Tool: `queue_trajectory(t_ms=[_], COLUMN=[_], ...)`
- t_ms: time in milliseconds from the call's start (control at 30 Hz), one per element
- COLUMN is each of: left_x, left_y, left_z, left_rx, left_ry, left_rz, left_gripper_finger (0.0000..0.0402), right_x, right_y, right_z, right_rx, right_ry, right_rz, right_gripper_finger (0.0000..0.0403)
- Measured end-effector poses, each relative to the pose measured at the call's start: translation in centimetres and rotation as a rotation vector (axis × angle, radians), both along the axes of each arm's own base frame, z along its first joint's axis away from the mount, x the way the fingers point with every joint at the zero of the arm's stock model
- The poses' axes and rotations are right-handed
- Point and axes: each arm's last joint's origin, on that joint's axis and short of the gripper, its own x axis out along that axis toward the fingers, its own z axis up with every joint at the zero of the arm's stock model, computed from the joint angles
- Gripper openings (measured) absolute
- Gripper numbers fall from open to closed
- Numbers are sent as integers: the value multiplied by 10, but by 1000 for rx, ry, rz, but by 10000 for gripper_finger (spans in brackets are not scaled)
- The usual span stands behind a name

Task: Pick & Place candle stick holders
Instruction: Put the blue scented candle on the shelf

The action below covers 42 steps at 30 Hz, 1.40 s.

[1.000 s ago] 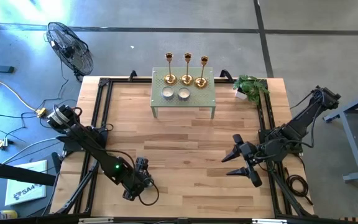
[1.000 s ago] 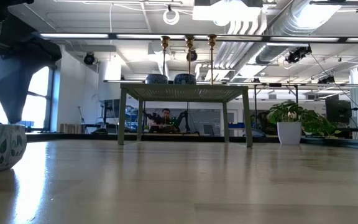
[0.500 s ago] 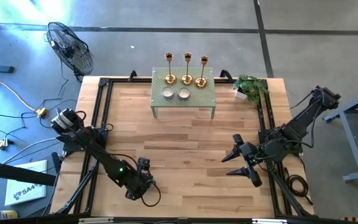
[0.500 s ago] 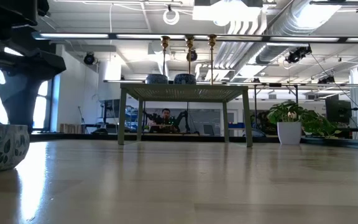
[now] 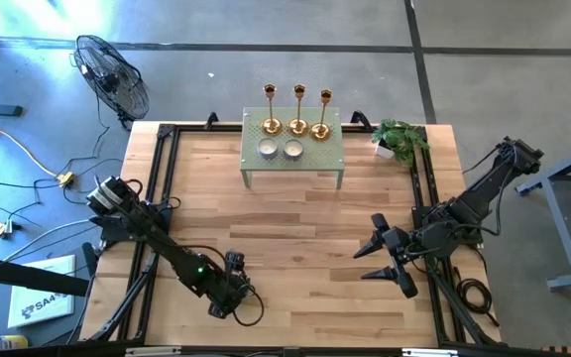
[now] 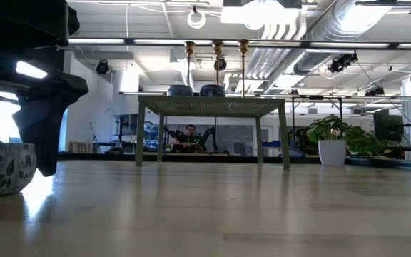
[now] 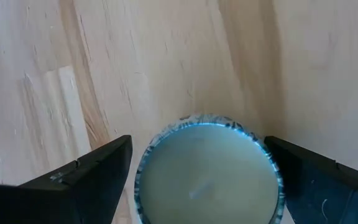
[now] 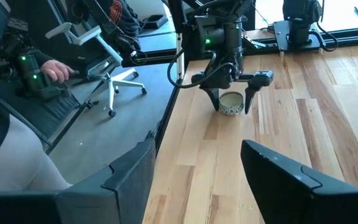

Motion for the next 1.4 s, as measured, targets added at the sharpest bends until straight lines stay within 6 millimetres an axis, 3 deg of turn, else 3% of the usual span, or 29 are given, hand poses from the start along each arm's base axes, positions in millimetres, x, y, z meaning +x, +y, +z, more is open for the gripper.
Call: queue_trajectory(t_ms=[600, 833, 1033, 1200, 1400], left_x=[-2, -4, -3, 3, 9], left_y=[0, 1, 1, -2, -5], left_z=[-1, -2, 0, 10, 41], left_rx=[-56, -86, -96, -65, 37], left_ry=[48, 73, 60, 5, 24], left_rz=[40, 154, 175, 198, 197], left_gripper_finger=[352, 291, 290, 290, 290], right_x=[0, 0, 0, 0, 0], right_y=[-1, -1, -1, -1, -1], right_z=[-1, -1, -1, -1, -1], right_rx=[-10, -8, -8, -14, -21], right_ry=[8, 9, 9, 5, -1], right_rz=[-9, -10, -10, -20, -42], right_gripper_finger=[234, 233, 232, 234, 233])
